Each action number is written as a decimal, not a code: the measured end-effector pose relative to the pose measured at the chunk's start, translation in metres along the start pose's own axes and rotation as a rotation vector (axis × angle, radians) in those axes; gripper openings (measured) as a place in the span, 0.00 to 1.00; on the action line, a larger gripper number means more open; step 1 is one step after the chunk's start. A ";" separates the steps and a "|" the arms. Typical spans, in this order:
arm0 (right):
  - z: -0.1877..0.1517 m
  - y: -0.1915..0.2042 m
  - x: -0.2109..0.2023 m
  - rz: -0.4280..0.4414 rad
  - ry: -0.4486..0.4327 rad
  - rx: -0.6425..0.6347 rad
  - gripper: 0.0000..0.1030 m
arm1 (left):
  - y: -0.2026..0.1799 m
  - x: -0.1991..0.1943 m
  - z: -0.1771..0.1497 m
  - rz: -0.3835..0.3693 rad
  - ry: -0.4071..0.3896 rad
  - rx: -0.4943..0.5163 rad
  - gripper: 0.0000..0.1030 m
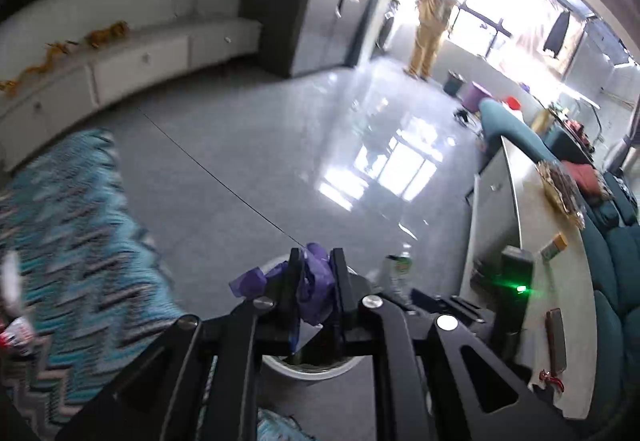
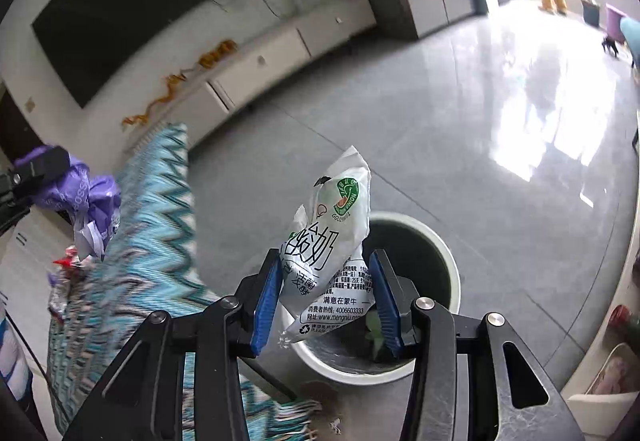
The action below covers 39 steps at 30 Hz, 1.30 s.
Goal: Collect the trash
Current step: 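Carry both wrappers to the trash bin and open both tools over it, then move both tools back over the remaining wrappers on the blanket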
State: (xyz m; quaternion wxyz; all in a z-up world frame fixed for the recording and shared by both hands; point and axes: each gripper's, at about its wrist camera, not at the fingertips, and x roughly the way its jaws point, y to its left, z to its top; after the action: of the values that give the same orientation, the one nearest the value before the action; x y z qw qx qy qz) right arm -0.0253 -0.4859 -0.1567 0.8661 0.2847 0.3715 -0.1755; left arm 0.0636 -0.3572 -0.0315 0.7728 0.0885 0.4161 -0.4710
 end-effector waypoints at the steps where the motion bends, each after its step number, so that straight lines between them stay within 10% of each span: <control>1: -0.001 -0.004 0.009 -0.007 0.018 0.006 0.44 | -0.003 0.013 0.001 -0.013 0.020 0.003 0.12; 5: -0.006 -0.015 0.032 -0.030 0.066 0.018 0.53 | -0.007 0.054 0.004 -0.061 0.088 -0.002 0.15; 9: -0.008 -0.025 0.046 -0.058 0.093 0.042 0.57 | -0.007 0.079 0.000 -0.077 0.118 -0.015 0.53; 16: -0.009 -0.033 0.044 -0.070 0.090 0.076 0.57 | -0.002 0.087 -0.007 -0.043 0.125 -0.016 0.54; 32: -0.004 0.017 -0.041 -0.019 -0.071 -0.002 0.58 | -0.017 -0.031 -0.034 0.273 -0.115 0.064 0.55; 39: -0.005 0.057 -0.079 -0.004 -0.132 -0.074 0.60 | -0.010 -0.097 -0.052 0.341 -0.247 0.047 0.71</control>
State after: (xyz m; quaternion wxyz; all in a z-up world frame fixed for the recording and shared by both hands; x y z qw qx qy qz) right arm -0.0513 -0.4315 -0.0800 0.8983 0.2397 0.3202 -0.1816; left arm 0.0054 -0.2714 0.0085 0.8842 0.1173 0.2860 -0.3502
